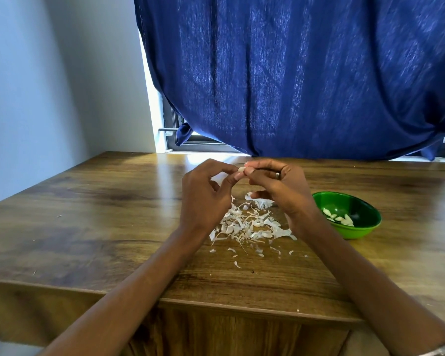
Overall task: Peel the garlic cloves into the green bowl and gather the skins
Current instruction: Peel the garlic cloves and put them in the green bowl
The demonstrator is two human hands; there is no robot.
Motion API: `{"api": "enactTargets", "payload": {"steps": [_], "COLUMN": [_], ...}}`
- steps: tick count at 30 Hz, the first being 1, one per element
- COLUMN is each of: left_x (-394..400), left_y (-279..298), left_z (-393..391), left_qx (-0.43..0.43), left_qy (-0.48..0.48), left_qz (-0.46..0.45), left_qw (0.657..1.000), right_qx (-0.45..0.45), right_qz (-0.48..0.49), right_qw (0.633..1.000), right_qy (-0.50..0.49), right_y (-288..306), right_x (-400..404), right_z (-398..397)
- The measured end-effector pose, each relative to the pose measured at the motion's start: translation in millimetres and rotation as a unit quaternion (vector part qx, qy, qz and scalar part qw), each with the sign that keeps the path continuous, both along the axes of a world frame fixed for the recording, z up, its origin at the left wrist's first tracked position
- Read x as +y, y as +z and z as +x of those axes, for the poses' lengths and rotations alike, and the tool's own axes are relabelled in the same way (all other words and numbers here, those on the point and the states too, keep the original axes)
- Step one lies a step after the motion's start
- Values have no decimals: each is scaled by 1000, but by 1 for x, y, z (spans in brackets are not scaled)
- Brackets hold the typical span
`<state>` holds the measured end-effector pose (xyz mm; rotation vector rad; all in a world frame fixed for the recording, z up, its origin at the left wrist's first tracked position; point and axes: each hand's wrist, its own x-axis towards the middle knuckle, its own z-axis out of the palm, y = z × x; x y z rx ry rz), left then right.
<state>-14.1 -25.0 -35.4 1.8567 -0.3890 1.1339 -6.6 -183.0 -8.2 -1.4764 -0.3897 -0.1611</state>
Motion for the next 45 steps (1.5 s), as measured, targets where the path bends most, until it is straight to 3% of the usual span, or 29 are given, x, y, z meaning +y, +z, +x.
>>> {"api": "enactTargets", "payload": {"steps": [13, 19, 23, 27, 45], "left_x": [1, 4, 2, 2, 0], "left_y": [-2, -3, -1, 2, 2], "left_z": [3, 2, -3, -4, -5], "left_qx": [-23, -11, -5, -4, -37], "left_qy": [31, 54, 53, 35, 47], "left_qz": [25, 48, 71, 45, 42], "left_qw": [999, 997, 996, 998, 997], "right_qx": [-95, -97, -96, -73, -118], "right_qz": [-169, -112, -148, -111, -98], "right_qw": [977, 987, 982, 990, 982], "right_qy": [-92, -69, -74, -51, -108], "right_y": [-6, -3, -6, -4, -5], "right_x": [-1, -1, -2, -3, -3], "right_z": [3, 4, 7, 6, 5]}}
